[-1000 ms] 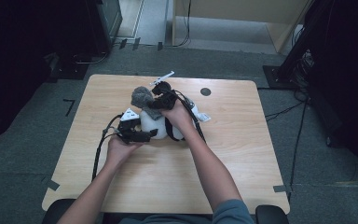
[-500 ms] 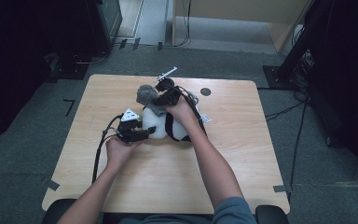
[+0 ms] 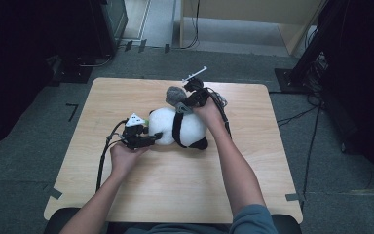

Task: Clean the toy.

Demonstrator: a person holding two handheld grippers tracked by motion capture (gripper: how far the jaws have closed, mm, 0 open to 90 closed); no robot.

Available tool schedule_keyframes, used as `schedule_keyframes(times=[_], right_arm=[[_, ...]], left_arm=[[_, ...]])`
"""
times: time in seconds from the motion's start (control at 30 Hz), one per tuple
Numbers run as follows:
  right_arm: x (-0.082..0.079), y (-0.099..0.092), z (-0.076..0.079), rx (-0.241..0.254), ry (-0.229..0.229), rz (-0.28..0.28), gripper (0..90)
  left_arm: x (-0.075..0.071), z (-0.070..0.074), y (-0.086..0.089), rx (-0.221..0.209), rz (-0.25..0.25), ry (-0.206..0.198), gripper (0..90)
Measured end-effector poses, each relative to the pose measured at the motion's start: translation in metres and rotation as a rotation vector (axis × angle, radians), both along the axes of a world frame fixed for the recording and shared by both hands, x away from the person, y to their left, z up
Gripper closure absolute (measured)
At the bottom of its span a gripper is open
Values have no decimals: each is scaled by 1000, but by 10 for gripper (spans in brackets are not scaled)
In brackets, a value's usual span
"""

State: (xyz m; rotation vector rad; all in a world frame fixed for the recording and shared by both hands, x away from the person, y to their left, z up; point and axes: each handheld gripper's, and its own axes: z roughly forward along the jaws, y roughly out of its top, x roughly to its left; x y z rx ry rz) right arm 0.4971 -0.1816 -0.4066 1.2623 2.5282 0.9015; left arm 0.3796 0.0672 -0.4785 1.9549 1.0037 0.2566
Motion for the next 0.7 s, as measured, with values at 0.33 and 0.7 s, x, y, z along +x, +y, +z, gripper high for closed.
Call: schedule_keyframes(times=[0.33, 0.7], right_arm=[[-2, -34, -1, 46, 14, -75, 774], [-6, -65, -8, 65, 28, -129, 779]], left_arm=[[1, 0, 1, -10, -2, 3, 473], [1, -1, 2, -5, -6, 3, 473]])
